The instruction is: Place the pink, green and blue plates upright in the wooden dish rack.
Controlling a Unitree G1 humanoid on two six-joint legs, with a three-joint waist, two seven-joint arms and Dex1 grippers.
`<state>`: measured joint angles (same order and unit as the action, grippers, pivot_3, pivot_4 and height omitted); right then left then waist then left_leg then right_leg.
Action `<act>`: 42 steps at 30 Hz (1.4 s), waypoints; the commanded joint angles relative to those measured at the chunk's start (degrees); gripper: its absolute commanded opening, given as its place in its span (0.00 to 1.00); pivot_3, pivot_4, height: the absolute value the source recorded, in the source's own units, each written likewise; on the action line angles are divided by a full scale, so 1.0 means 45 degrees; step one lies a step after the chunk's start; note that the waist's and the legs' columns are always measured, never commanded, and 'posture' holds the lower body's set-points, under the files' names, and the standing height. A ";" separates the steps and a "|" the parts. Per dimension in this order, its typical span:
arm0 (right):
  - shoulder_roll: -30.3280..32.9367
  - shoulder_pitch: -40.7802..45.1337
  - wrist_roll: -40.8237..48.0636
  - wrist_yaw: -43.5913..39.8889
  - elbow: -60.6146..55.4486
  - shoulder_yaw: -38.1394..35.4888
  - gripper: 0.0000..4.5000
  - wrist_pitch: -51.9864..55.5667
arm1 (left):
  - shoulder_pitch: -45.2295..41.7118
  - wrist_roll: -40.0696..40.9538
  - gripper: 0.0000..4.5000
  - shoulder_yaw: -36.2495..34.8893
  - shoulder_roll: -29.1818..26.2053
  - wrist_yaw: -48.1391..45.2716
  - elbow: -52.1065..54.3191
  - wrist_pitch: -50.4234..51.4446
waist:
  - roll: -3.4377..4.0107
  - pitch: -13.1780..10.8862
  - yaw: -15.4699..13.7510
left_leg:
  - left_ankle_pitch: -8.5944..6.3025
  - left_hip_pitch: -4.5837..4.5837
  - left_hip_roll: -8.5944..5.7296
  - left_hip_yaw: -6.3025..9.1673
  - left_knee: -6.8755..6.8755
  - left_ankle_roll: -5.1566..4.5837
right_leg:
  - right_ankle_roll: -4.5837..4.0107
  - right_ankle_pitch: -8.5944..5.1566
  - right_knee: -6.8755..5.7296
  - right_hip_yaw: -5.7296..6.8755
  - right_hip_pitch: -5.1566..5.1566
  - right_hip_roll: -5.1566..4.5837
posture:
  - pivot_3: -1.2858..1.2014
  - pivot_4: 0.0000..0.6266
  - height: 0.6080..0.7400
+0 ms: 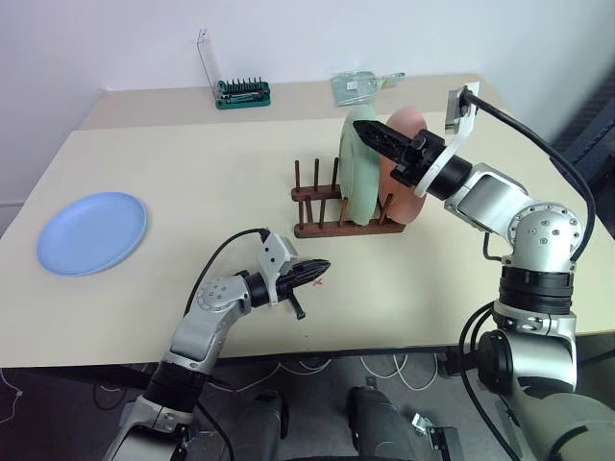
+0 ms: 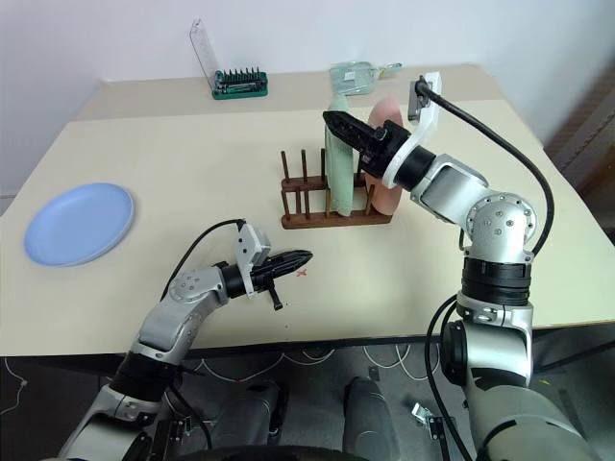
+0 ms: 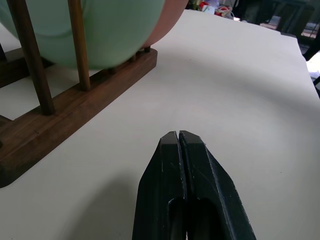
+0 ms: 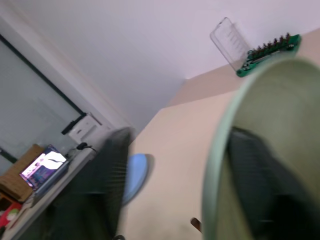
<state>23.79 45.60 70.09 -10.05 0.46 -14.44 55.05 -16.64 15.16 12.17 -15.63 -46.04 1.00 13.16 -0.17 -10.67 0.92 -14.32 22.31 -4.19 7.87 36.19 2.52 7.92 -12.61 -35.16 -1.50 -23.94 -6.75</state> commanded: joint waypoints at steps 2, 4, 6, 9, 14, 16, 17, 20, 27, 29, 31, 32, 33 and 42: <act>0.0754 0.0418 -0.1236 -0.1334 -0.1421 0.0273 0.90 -0.0779 | -0.0076 -0.0034 0.00 -0.0098 0.0011 0.0094 0.0363 -0.0278 | 0.0002 -0.0001 -0.0005 | 0.0000 0.0001 0.0000 -0.0001 0.0001 0.0000 | 0.0000 0.0000 0.0000 0.0000 -0.0001 0.0000 | 0.52 0.24 1.00; 0.1189 0.0361 -0.2012 -0.2067 -0.2005 0.0723 0.90 -0.1055 | -0.0083 -0.0132 0.00 -0.0121 0.0008 0.0172 0.0347 -0.0443 | 0.0003 -0.0002 -0.0006 | 0.0000 0.0013 -0.0002 -0.0004 0.0002 0.0000 | 0.0001 0.0000 0.0000 -0.0001 -0.0013 -0.0001 | 0.52 0.24 1.00; 0.1571 0.0316 -0.2619 -0.2705 -0.2490 0.1047 0.90 -0.1347 | -0.0094 -0.0245 0.00 -0.0172 0.0022 0.0302 0.0324 -0.0649 | 0.0003 -0.0002 0.0000 | 0.0000 0.0014 -0.0001 -0.0003 0.0000 0.0000 | 0.0002 0.0000 0.0001 0.0000 -0.0014 0.0000 | 0.52 0.24 1.00; 0.2460 0.0324 -0.4242 -0.3774 -0.3164 0.1596 0.90 -0.2405 | -0.0199 -0.0634 0.00 -0.0462 0.0111 0.0868 0.0135 -0.1576 | 0.0003 -0.0002 -0.0012 | 0.0000 0.0014 0.0001 -0.0006 0.0000 0.0000 | 0.0002 0.0000 0.0001 0.0000 -0.0017 0.0000 | 0.52 0.24 1.00; 0.3595 0.0314 -0.6889 -0.5022 -0.3257 0.2379 0.90 -0.4210 | -0.0718 -0.1301 0.00 -0.1189 0.0219 0.2269 -0.0309 -0.2881 | -0.0002 -0.0002 -0.0049 | 0.0000 0.0016 -0.0001 -0.0010 0.0006 0.0001 | 0.0003 0.0000 0.0007 0.0000 -0.0015 -0.0002 | 0.52 0.24 1.00; 0.3675 0.0324 -0.7365 -0.5449 -0.3324 0.2525 0.91 -0.4635 | -0.0869 -0.1031 0.06 -0.1563 0.0257 0.2538 -0.0226 -0.2738 | -0.0003 -0.0001 -0.0018 | 0.0000 0.0016 0.0002 -0.0012 0.0003 0.0001 | 0.0003 0.0000 0.0009 0.0000 -0.0016 -0.0002 | 0.52 0.24 1.00; 0.3640 0.0392 -0.7554 -0.5665 -0.3523 0.2709 0.91 -0.4780 | -0.1041 -0.0757 0.12 -0.2127 0.0236 0.2953 0.0031 -0.2546 | -0.0003 -0.0002 -0.0006 | 0.0000 0.0015 0.0001 -0.0013 0.0001 0.0001 | 0.0003 0.0000 0.0009 -0.0001 -0.0016 -0.0002 | 0.52 0.24 1.00; 0.3421 0.0414 -0.8788 -0.6274 -0.4219 0.4019 0.91 -0.5511 | -0.1535 0.0117 0.39 -0.4300 -0.0057 0.4744 0.0940 -0.1345 | -0.0009 -0.0005 0.0060 | 0.0001 0.0019 0.0009 -0.0011 -0.0003 0.0002 | 0.0003 0.0001 -0.0005 -0.0001 -0.0039 0.0001 | 0.52 0.24 1.00; 0.2516 -0.0347 -1.1513 -0.6835 -0.4123 0.6409 0.91 -0.7211 | -0.2136 -0.0168 0.60 -0.8907 -0.2041 0.9376 0.0396 0.1379 | -0.0027 -0.0001 0.0032 | 0.0006 0.0019 0.0014 -0.0010 -0.0004 0.0012 | 0.0004 0.0003 -0.0013 -0.0001 -0.0052 0.0010 | 0.52 0.24 1.00; 0.2215 -0.0441 -1.1747 -0.6965 -0.3959 0.6515 0.91 -0.7346 | -0.2329 -0.0559 0.60 -0.9848 -0.2446 1.0958 0.0030 0.2319 | -0.0048 -0.0013 0.0008 | 0.0007 0.0020 0.0011 -0.0005 -0.0004 0.0014 | 0.0003 0.0003 -0.0014 -0.0001 -0.0052 0.0009 | 0.52 0.24 1.00; 0.2024 -0.0467 -1.1967 -0.7096 -0.3778 0.6535 0.91 -0.7477 | -0.2443 -0.0446 0.60 -1.0652 -0.2438 1.2038 -0.0016 0.3021 | -0.0084 -0.0019 -0.0077 | 0.0011 0.0023 0.0005 0.0003 -0.0003 0.0022 | 0.0002 0.0005 -0.0012 0.0000 -0.0050 0.0009 | 0.52 0.24 1.00; 0.1928 -0.0467 -1.2062 -0.7201 -0.3638 0.6571 0.91 -0.7577 | -0.2392 -0.0612 0.60 -1.1071 -0.2360 1.2835 0.0195 0.3838 | -0.0115 -0.0011 -0.0096 | 0.0012 0.0023 0.0001 0.0009 -0.0001 0.0024 | 0.0002 0.0005 -0.0012 0.0001 -0.0044 0.0007 | 0.52 0.24 1.00; 0.1819 -0.0445 -1.2122 -0.7311 -0.3472 0.6590 0.91 -0.7668 | -0.2267 -0.0631 0.60 -1.1495 -0.2258 1.3428 0.0387 0.4593 | -0.0131 -0.0003 -0.0096 | 0.0012 0.0023 0.0000 0.0016 -0.0002 0.0025 | 0.0001 0.0006 -0.0009 0.0003 -0.0040 0.0007 | 0.52 0.24 1.00; 0.1216 -0.0578 -1.2754 -0.7669 -0.2895 0.6463 0.91 -0.8007 | -0.2588 0.1007 0.60 -1.4236 -0.0570 1.5585 0.0087 0.8955 | -0.0191 0.0000 -0.0034 | 0.0025 0.0020 0.0004 0.0026 -0.0009 0.0052 | -0.0007 0.0011 -0.0021 0.0011 -0.0050 0.0010 | 0.52 0.24 1.00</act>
<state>29.72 42.91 13.38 -44.42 -11.83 15.68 20.36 -27.00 17.80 -48.42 -17.74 22.51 1.16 51.81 -1.03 -10.67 0.77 -14.20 22.41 -4.16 8.00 36.14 2.77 7.88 -12.56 -35.26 -1.44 -24.18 -6.70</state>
